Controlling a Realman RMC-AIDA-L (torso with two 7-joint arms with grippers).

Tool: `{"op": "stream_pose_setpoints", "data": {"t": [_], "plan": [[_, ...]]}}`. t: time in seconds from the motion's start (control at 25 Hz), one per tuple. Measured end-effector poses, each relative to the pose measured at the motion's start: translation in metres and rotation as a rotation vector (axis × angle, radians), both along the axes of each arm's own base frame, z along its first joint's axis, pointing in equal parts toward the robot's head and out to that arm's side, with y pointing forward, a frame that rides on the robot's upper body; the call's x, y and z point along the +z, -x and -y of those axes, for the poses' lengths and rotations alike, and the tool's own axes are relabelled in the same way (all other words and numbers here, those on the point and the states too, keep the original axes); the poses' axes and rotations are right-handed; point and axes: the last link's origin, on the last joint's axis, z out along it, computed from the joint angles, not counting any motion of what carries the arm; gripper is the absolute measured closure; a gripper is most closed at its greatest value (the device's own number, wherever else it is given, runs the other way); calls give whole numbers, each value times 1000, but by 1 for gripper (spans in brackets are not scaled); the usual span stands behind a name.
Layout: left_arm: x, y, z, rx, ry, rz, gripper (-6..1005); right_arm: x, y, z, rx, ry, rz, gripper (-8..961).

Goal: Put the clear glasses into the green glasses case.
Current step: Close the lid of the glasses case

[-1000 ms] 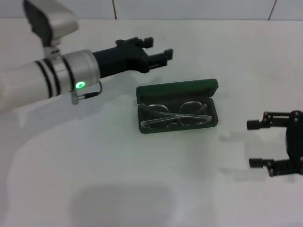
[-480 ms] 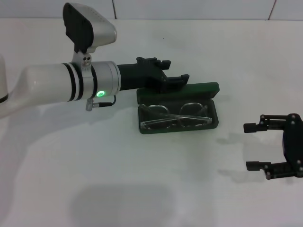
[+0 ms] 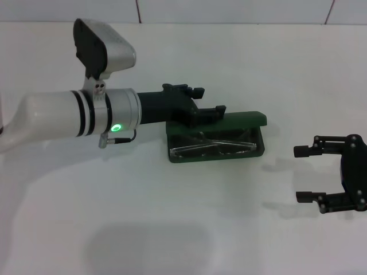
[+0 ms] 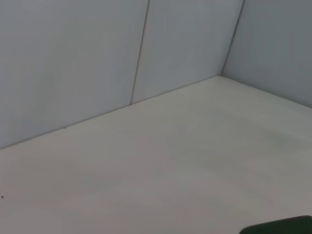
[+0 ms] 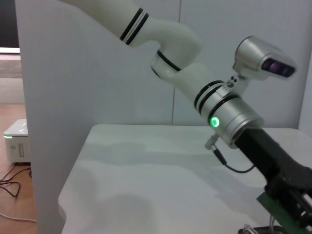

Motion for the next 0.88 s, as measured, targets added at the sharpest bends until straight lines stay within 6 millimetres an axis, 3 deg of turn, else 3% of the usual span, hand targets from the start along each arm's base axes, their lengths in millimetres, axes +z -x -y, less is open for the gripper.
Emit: {"op": "stream_pose_setpoints", "data": {"t": [0.88], "plan": [[0,16,18,0,22,0,272,-1,5,-9,6,-18,10,180]]}}
